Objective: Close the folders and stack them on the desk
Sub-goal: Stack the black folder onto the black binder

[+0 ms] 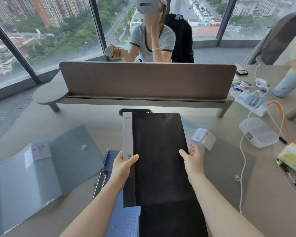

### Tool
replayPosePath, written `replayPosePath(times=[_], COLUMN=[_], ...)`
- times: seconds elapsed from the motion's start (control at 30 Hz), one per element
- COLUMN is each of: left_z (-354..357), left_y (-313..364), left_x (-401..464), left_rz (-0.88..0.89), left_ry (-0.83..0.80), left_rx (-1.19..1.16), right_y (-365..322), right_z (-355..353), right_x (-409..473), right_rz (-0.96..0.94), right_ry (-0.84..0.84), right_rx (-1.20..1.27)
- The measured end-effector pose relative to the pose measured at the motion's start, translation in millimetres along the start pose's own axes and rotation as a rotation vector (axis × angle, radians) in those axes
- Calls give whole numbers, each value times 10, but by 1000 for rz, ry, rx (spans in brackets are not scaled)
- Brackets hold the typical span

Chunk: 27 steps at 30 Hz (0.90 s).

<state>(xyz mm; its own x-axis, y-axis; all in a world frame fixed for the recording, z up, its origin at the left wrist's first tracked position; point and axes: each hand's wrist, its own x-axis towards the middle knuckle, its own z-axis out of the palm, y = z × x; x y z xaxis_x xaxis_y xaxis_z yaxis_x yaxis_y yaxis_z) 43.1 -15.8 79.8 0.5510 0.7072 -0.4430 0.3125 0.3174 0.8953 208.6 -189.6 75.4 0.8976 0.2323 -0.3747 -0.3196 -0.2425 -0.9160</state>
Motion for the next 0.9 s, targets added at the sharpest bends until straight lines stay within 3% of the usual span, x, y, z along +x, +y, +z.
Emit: replayPosePath(times=[0.33, 0.7, 0.9], left_z=[171, 264, 290], left_y=[-592, -918, -996], left_x=[-350, -528, -551], left_rz=[-122, -89, -71], left_ry=[-60, -52, 34], left_rx=[144, 450, 653], right_y=[703, 989, 1111], right_z=[-398, -587, -625], right_x=[-269, -483, -418], right_rz=[107, 170, 152], right_ry=[15, 98, 126], right_rx=[-117, -309, -482])
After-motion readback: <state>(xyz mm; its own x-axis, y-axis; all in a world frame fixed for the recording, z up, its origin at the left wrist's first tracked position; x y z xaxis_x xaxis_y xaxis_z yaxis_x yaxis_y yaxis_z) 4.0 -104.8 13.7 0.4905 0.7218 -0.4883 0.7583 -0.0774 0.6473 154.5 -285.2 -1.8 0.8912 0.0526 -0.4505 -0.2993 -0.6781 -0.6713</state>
